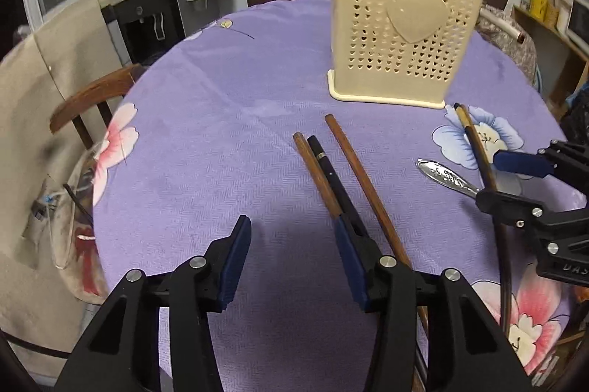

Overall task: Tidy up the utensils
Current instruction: 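Bring both open tools back down toward the remaining chopsticks and spoon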

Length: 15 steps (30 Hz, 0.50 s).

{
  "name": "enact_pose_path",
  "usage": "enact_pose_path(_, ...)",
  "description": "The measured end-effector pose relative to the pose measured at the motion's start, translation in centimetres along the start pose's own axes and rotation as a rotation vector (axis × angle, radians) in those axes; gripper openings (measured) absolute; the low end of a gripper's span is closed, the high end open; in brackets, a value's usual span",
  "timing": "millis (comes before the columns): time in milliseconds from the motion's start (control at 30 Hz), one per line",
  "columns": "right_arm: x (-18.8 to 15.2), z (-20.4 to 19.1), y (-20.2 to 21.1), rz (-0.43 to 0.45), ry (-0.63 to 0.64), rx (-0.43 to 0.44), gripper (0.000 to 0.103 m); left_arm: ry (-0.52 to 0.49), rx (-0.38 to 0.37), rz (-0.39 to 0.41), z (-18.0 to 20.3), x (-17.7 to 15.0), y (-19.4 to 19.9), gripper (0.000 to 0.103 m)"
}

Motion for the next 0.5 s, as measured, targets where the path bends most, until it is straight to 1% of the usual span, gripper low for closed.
enact_pose_path(33, 0.1, 0.0, -0.1, -0.004, 0.004, -0.001, 0.051, 0.014, -0.006, -0.011, -0.3, -0.1, -0.1, 0.047)
enact_pose_path(100, 0.2, -0.1, -0.4, -0.011, 0.010, -0.003, 0.050, 0.029, 0.009, -0.007, -0.6, 0.0, -0.1, 0.047)
enact_pose_path(200, 0.4, -0.5, -1.0, -0.033, 0.036, -0.005, 0.047, 0.042, -0.031, 0.011, -0.3, 0.3, 0.4, 0.047)
enact_pose_path(333, 0.4, -0.9, -1.7, -0.057, 0.061, -0.011, 0.043, 0.002, -0.035, 0.019, 1.1, 0.7, 0.3, 0.047)
enact_pose_path(400, 0.5, -1.0, -2.2, -0.076, 0.079, -0.019, 0.038, -0.014, -0.018, 0.004, 1.5, 0.6, -0.2, 0.046)
enact_pose_path(500, 0.4, -0.7, -2.3, -0.084, 0.081, -0.014, 0.037, -0.010, -0.018, 0.003, 1.0, 0.4, -0.2, 0.046)
Point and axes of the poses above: each gripper's, at about its wrist camera, not at the fingertips, and y roughly against the way its jaws point, z to its right, x to its top, the point moved 3 cm from there along -y, roughly the way its jaws point, and after that the axes turned 8 degrees about x, right-handed, at the moved point
